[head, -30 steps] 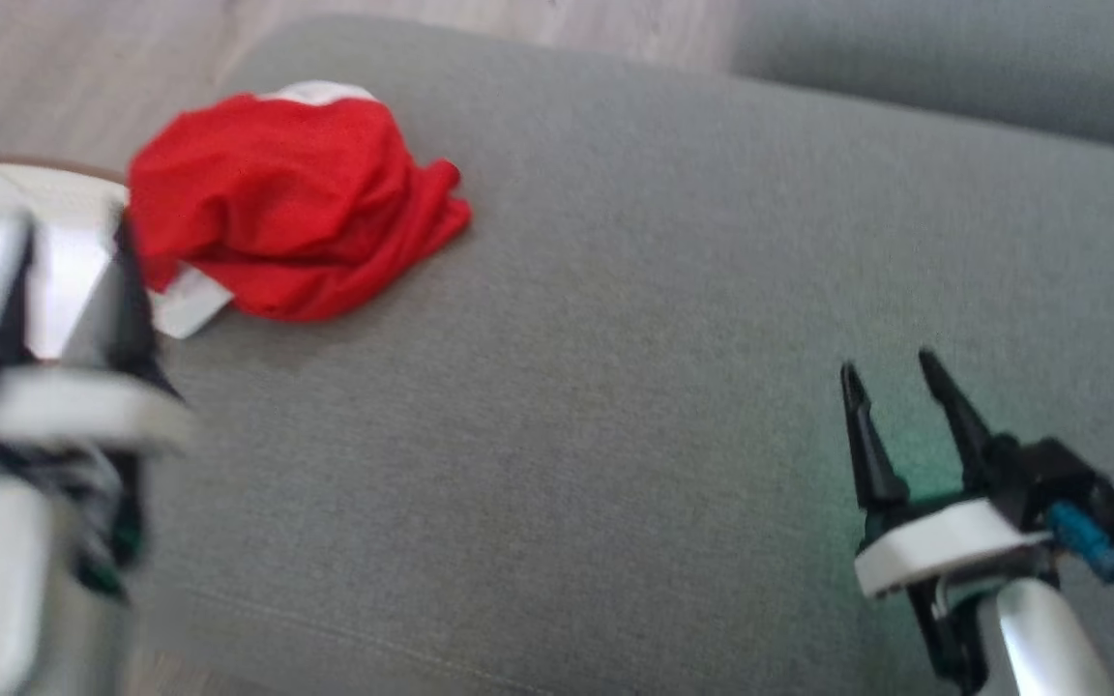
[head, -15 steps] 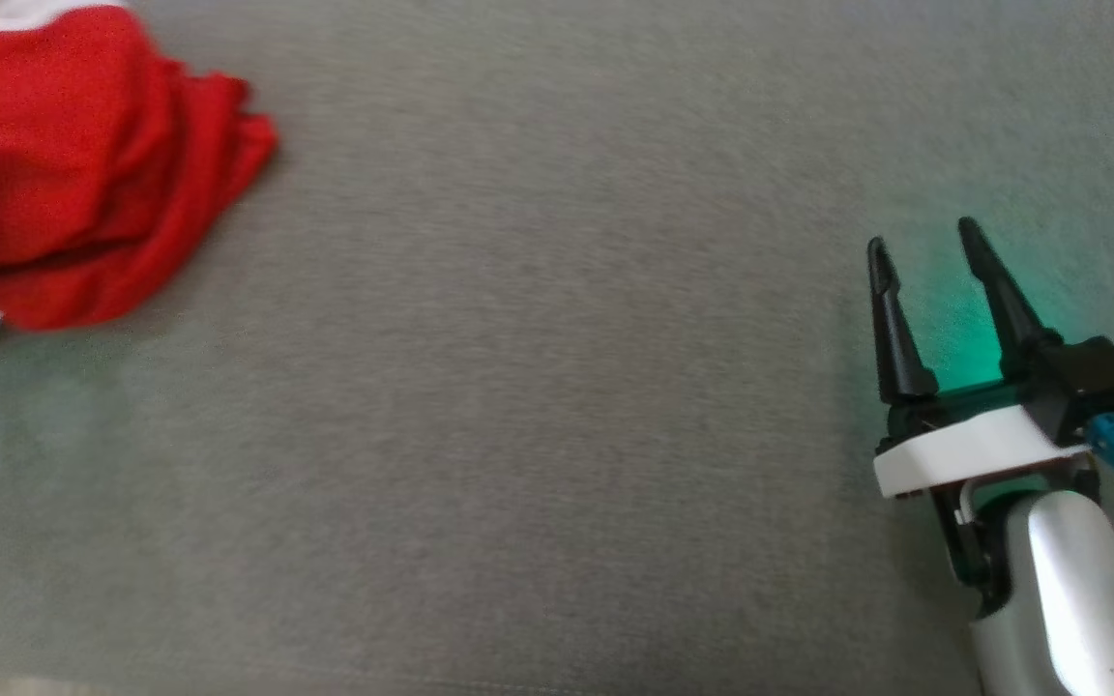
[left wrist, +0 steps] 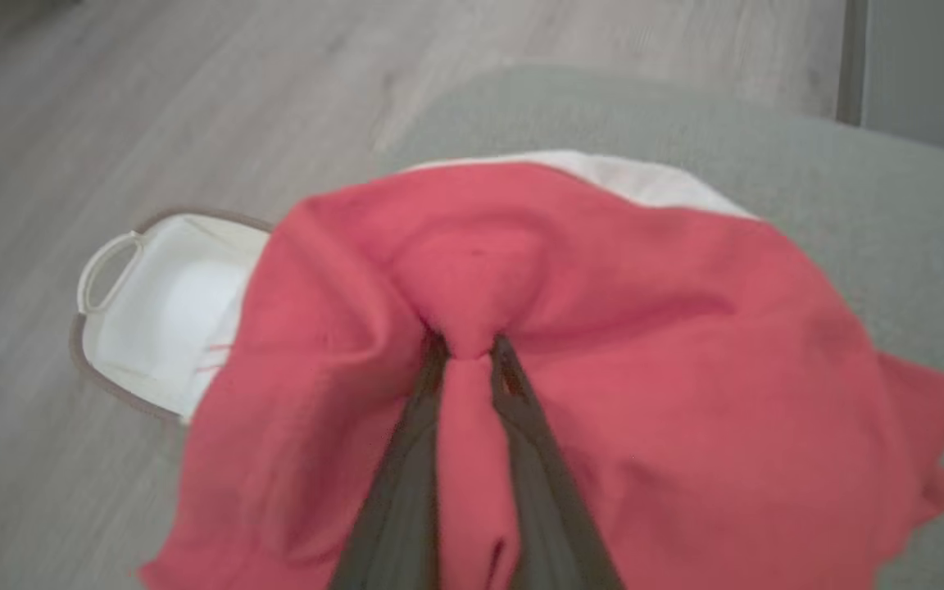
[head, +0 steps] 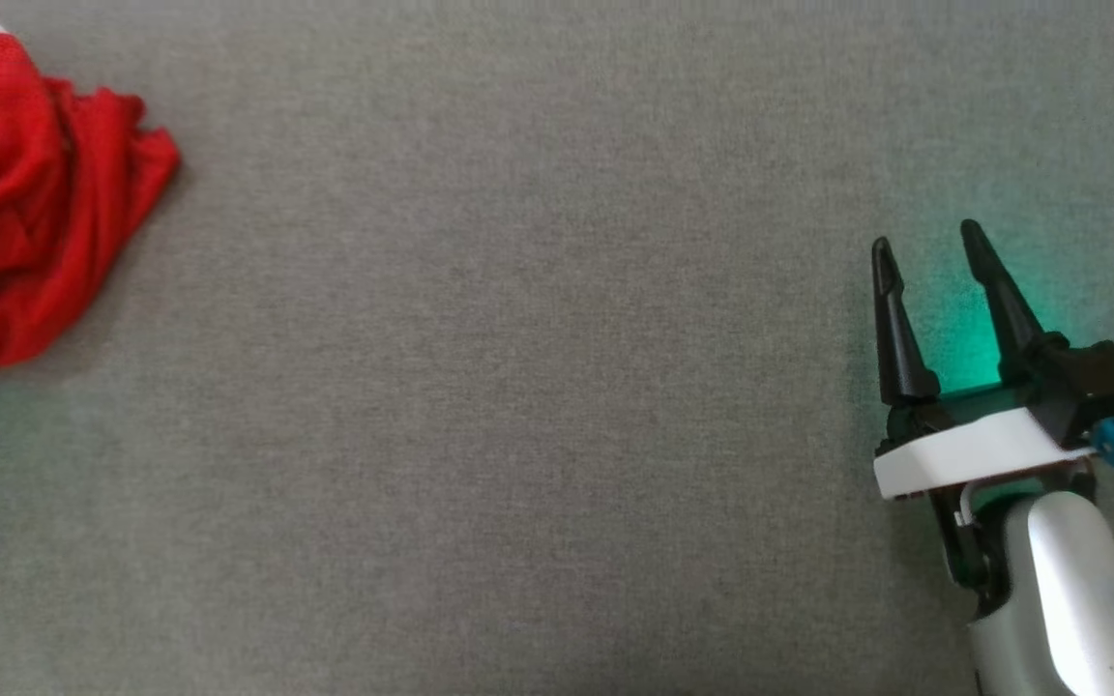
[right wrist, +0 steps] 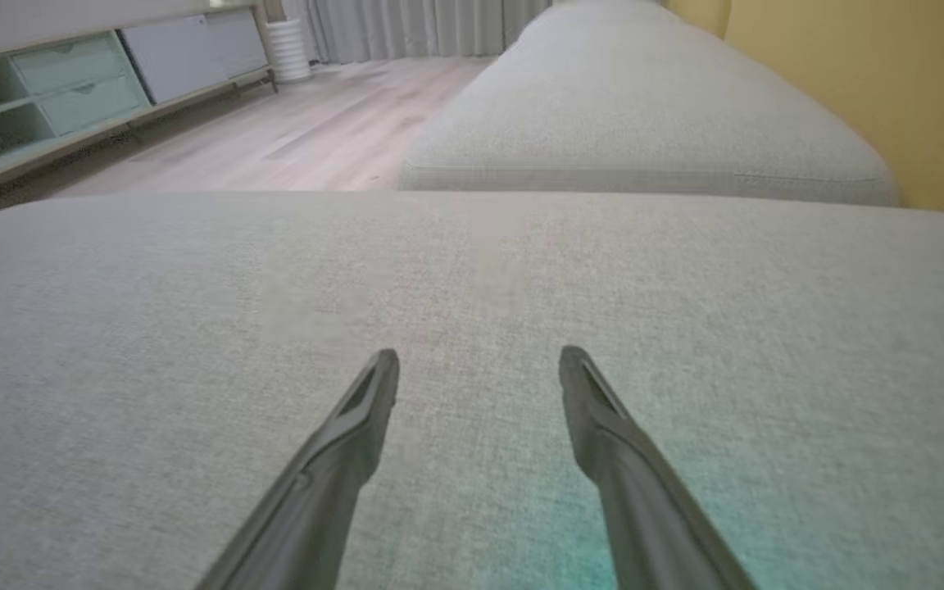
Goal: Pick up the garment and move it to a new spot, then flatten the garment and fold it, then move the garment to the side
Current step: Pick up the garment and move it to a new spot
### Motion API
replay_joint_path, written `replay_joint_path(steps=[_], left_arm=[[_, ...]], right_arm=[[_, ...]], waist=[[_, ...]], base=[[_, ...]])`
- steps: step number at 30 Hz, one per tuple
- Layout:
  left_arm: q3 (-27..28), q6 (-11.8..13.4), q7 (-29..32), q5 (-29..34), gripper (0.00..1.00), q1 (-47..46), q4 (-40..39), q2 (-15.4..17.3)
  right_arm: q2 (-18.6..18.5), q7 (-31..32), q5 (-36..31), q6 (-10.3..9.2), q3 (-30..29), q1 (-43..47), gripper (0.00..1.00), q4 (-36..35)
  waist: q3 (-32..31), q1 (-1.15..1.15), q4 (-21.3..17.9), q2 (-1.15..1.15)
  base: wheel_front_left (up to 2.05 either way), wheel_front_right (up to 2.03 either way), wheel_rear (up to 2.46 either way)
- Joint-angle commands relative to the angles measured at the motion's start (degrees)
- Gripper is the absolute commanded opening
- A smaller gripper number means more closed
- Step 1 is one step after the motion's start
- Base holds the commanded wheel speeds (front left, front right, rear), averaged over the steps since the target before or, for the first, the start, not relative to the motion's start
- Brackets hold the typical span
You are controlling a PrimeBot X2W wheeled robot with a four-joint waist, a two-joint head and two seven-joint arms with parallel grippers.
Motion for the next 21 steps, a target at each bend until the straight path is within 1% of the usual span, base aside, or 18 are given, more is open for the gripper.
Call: replay_joint_path(steps=[1,2,6,10,13,17,21], left_arm=[[2.4,-0.4,-1.5,1.0,0.00,-1.5,-2.5,5.0],[2.2,-0.9,-4.1,1.9,0.00,-2.9,-3.4,5.6],[1.1,-2.9,-7.8,3.4,0.00,-6.7,-4.9,7.1],[-1.5,-5.9,-10.3,3.9,0.00,-12.4,-6.5,7.0],[-4.5,-8.2,-11.1,3.7,0.00,-17.2,-8.7,5.0],[-9.0,-9.6,-10.9,3.1,0.00,-22.1,-12.6,0.4],[-12.8,-11.0,-10.6,1.4,0.00,-23.8,-15.2,-4.3]], right_arm=[[-0.2,-0.8,0.6,-0.04,1.7,-0.6,1.00,-1.1],[-0.2,-1.4,1.2,-0.04,1.8,-0.4,1.00,-0.1],[-0.2,-2.7,3.2,-0.04,2.3,0.5,1.00,2.2],[-0.2,-4.1,5.4,-0.04,2.6,1.6,1.00,4.5],[-0.2,-4.8,6.8,-0.04,2.4,2.8,1.00,5.8],[-0.2,-5.2,7.8,-0.04,2.4,3.9,1.00,6.7],[-0.2,-5.3,8.3,-0.04,2.6,4.4,1.00,6.8]], waist=[[-2.4,0.00,0.8,0.00],[-5.0,0.00,1.3,0.00],[-10.6,0.00,1.8,0.00],[-16.0,0.00,1.5,0.00],[-19.0,0.00,0.7,0.00],[-21.4,0.00,-1.5,0.00],[-22.6,0.00,-5.1,0.00]], base=[[0.00,0.00,0.00],[0.00,0.00,0.00],[0.00,0.00,0.00],[0.00,0.00,0.00],[0.00,0.00,0.00],[0.00,0.00,0.00],[0.00,0.00,0.00]])
